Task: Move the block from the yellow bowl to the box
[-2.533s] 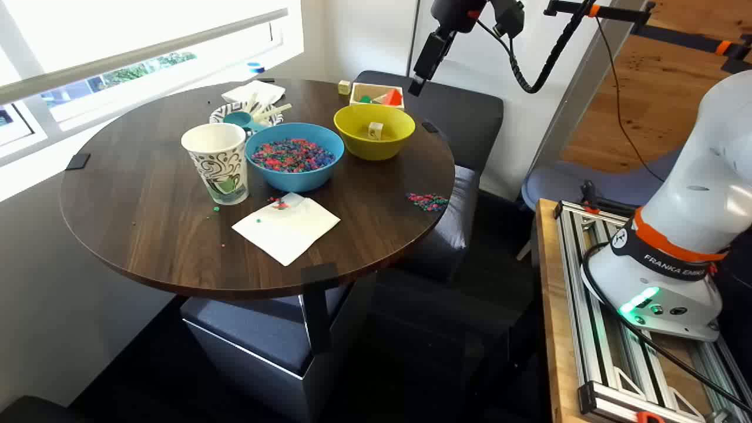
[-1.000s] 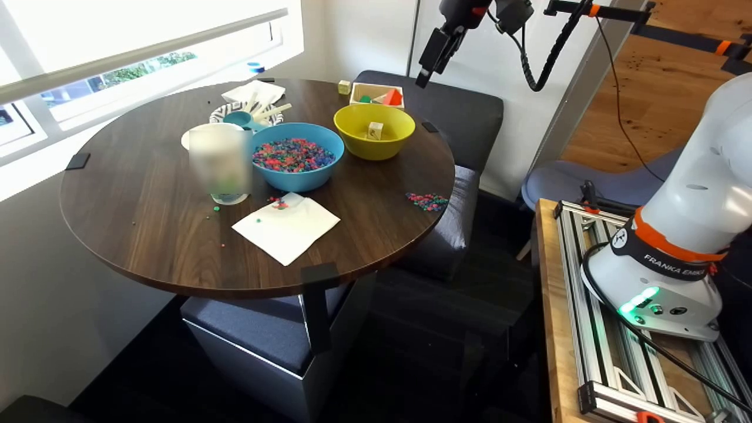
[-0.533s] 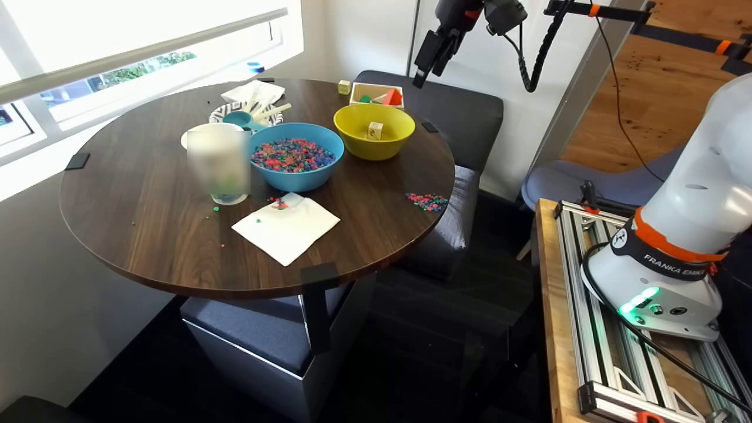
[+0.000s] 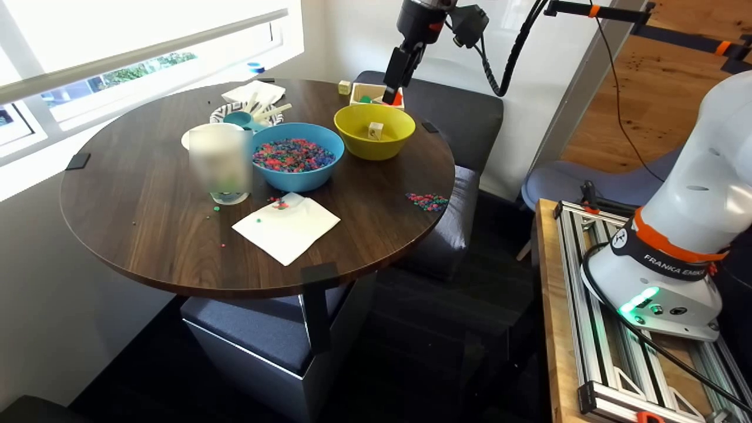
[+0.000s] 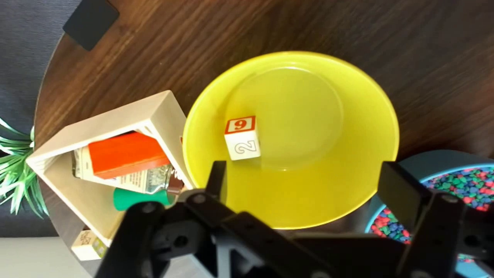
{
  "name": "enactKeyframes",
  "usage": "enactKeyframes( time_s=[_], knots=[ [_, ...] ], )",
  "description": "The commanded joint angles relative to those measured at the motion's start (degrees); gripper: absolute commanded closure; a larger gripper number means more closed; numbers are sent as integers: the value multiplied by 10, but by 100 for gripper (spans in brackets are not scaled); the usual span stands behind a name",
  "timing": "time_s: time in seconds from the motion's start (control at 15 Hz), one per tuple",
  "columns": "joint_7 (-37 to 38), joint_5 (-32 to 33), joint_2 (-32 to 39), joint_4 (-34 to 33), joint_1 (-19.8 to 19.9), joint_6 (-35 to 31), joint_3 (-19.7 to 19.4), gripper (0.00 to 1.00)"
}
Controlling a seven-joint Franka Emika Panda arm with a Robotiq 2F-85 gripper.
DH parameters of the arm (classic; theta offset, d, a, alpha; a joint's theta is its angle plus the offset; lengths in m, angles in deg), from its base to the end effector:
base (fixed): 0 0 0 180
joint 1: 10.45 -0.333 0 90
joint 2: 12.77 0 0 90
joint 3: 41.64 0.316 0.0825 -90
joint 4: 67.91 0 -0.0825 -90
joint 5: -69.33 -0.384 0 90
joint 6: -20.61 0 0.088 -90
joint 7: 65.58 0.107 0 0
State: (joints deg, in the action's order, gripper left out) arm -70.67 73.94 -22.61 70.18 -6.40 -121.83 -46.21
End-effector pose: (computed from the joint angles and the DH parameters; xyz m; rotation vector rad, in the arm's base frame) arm 0.4859 -0.0737 0.4031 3.0474 -0.0068 0.3683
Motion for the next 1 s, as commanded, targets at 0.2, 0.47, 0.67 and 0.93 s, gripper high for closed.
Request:
enactKeyframes(
  time_s=[0.2, 0.47, 0.67, 0.93],
  knots=[
    [-5, 0, 3, -4, 0, 2, 0, 0],
    [-17, -7, 36, -29, -2, 2, -2, 0],
    [-9, -2, 22, -19, 1, 2, 0, 0],
    [-20, -15, 31, -24, -4, 1, 0, 0]
  ],
)
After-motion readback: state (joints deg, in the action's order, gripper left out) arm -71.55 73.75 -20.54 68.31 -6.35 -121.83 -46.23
